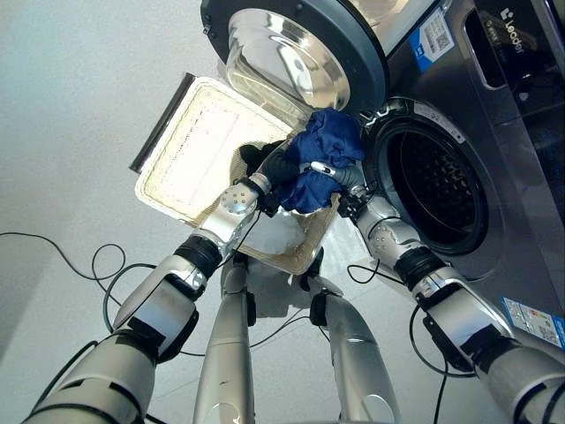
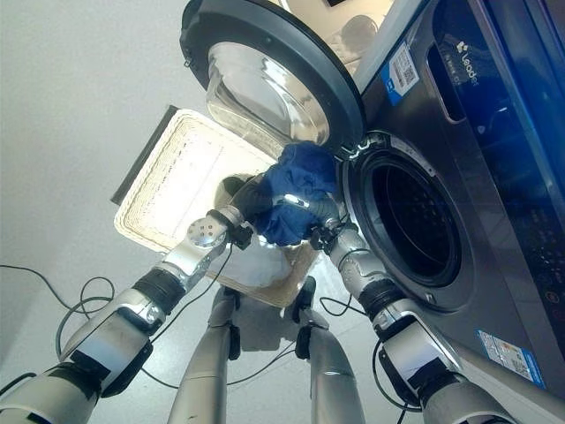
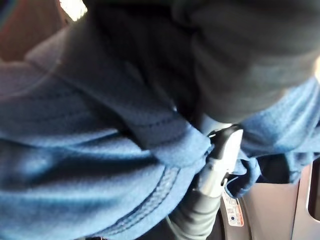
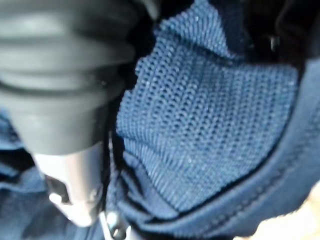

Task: Put the clothes into the washing machine.

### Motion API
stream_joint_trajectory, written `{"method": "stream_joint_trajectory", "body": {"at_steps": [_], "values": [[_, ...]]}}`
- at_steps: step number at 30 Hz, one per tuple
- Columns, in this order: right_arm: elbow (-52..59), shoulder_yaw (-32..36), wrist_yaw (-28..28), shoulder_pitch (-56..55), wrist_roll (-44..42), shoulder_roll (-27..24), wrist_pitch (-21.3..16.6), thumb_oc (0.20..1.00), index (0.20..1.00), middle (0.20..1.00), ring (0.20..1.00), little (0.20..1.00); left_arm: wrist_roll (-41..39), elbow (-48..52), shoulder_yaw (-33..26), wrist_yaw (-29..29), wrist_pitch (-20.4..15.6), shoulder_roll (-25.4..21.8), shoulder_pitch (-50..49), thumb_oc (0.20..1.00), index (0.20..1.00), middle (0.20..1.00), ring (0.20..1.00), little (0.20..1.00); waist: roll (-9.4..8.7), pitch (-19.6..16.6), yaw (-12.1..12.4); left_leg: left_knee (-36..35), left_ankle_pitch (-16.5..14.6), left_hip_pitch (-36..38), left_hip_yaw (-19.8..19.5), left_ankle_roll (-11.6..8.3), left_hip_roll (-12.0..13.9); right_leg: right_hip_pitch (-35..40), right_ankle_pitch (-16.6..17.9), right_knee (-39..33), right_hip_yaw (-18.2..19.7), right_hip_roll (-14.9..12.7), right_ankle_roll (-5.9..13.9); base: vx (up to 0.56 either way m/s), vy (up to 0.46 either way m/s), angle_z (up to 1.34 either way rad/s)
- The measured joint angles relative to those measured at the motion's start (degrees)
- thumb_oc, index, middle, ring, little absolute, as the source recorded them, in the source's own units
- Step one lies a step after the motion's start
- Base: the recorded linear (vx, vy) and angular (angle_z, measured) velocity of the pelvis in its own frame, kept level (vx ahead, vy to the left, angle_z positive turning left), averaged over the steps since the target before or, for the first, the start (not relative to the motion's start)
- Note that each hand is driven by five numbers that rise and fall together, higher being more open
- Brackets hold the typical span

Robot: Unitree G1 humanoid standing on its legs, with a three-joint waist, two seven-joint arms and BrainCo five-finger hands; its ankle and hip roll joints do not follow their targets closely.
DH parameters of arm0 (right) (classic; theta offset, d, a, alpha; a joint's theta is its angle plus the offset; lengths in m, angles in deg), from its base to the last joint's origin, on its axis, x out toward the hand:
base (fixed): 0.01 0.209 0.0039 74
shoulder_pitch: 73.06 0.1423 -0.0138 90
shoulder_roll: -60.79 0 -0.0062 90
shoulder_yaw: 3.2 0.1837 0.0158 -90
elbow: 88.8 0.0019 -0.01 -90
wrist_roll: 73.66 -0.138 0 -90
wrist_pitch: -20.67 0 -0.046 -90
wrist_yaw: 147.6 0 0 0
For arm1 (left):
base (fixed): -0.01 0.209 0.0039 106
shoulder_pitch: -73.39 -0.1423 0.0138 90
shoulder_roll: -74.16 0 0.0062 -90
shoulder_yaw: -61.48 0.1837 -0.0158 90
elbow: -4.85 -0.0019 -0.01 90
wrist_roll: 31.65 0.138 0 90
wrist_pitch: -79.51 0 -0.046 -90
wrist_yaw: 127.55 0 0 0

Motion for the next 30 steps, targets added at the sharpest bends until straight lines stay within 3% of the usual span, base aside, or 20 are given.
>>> {"method": "stream_joint_trajectory", "body": {"at_steps": [12,13,14,28,30], "values": [[0.16,0.06,1.78,0.15,0.05,-0.4,-0.03,1.0,1.0,1.0,1.0,1.0,0.08,-0.06,-0.11,-1.73,0.0,-0.04,0.55,0.2,0.2,0.2,0.2,0.2,0.02,0.0,0.18,0.01,0.04,0.0,0.03,0.04,-0.04,0.02,0.0,-0.04,0.01,-0.03,0.0,0.0,0.0,0.0],[0.16,0.06,1.78,0.14,0.04,-0.35,-0.03,0.46,0.46,0.46,0.46,0.46,0.09,-0.06,-0.1,-1.73,0.0,-0.04,0.6,0.2,0.2,0.2,0.2,0.2,0.02,0.0,0.18,0.02,0.04,0.01,0.02,0.04,-0.04,0.02,0.0,-0.03,0.01,-0.04,0.0,0.0,0.0,0.0],[0.16,0.09,2.44,0.17,0.02,-0.31,-0.18,0.2,0.2,0.2,0.2,0.2,0.19,-0.22,0.08,-1.68,0.0,-0.12,0.78,0.2,0.2,0.2,0.2,0.2,0.03,0.0,0.17,0.04,0.05,0.01,0.02,0.05,-0.04,0.02,0.0,-0.01,0.01,-0.04,0.0,0.0,0.0,0.0],[-0.16,0.52,3.19,0.17,-1.78,-0.26,-1.28,0.2,0.2,0.2,0.2,0.2,7.39,-0.24,2.07,0.49,-0.28,-1.06,2.09,0.2,0.2,0.2,0.2,0.2,0.09,-0.01,1.31,0.13,0.25,0.1,0.08,0.04,-0.16,-0.24,-0.07,0.79,0.08,-0.31,-0.02,0.0,0.0,0.0],[-0.17,0.67,3.19,0.16,-2.37,-0.22,-1.28,0.2,0.2,0.2,0.2,0.2,11.26,-0.21,2.46,2.29,-0.89,-1.11,2.43,0.2,0.2,0.2,0.2,0.2,0.09,-0.01,1.31,0.01,0.22,0.09,0.07,0.0,-0.2,-0.35,-0.07,0.9,0.09,-0.35,-0.02,0.0,0.0,0.0]]}}
